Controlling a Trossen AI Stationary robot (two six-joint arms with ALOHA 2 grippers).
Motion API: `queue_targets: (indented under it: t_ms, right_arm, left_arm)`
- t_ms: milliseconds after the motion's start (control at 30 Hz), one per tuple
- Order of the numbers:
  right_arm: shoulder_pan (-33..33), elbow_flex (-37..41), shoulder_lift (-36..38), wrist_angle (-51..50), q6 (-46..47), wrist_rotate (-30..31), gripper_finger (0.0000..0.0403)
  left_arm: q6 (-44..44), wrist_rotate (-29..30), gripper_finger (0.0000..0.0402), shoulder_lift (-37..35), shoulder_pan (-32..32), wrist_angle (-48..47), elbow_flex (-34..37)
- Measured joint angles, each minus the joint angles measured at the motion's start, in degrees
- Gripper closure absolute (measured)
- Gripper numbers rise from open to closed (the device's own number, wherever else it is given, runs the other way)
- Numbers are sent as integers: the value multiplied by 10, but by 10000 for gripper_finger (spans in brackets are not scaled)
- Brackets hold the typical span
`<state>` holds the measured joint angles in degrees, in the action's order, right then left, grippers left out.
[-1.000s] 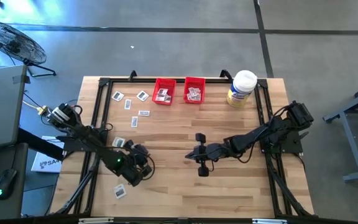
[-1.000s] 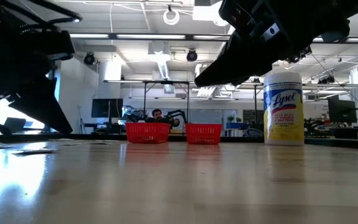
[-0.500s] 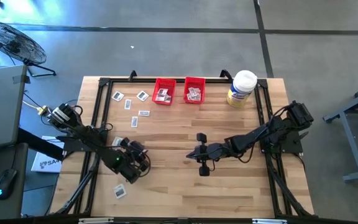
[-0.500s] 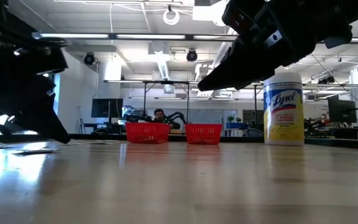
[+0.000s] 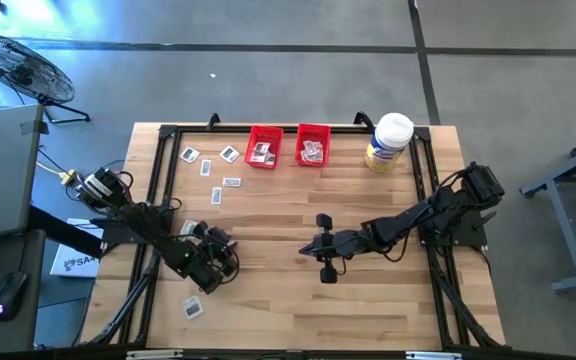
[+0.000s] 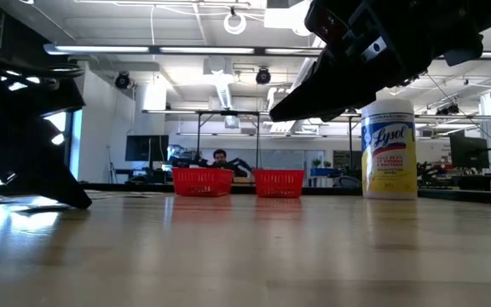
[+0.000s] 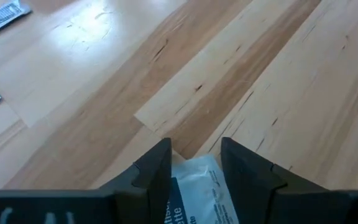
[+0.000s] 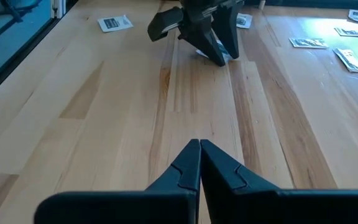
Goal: Pick & Place First Aid Supplies
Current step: Put the towelette pack into the left red bin
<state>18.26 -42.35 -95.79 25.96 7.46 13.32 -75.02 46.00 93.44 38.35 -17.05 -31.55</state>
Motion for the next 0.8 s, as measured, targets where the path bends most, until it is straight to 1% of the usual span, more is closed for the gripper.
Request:
queue_targets:
  t_ms: [67,133,300,333,500,567,667,733,800]
  right_arm:
    - [0,0,0,0,0,0,399]
    - [0,0,0,0,0,0,400]
    - [0,0,0,0,0,0,401]
    - [0,0,0,0,0,0,400]
    - [0,0,0,0,0,0,400]
    - [0,0,0,-1,0,0,402]
    - [0,0,0,-3,0,0,400]
    - [0,0,0,-7,0,0,399]
    - [0,0,6,-25,0,1,399]
  left_arm:
    - [0,1,281,13,0,1,0]
    - [0,4,303,23,0,5,0]
    - [-2,-4,384,25,0,10,0]
    - [-2,-9,392,21,0,9,0]
    - [-2,-20,394,-10,-2,-1,0]
    - [-2,-27,399,-34,-3,-13,1]
    - [5,-21,399,-73,-16,-37,5]
    - [29,-15,400,-102,-32,-38,1]
    - [72,-13,400,-125,-53,-40,2]
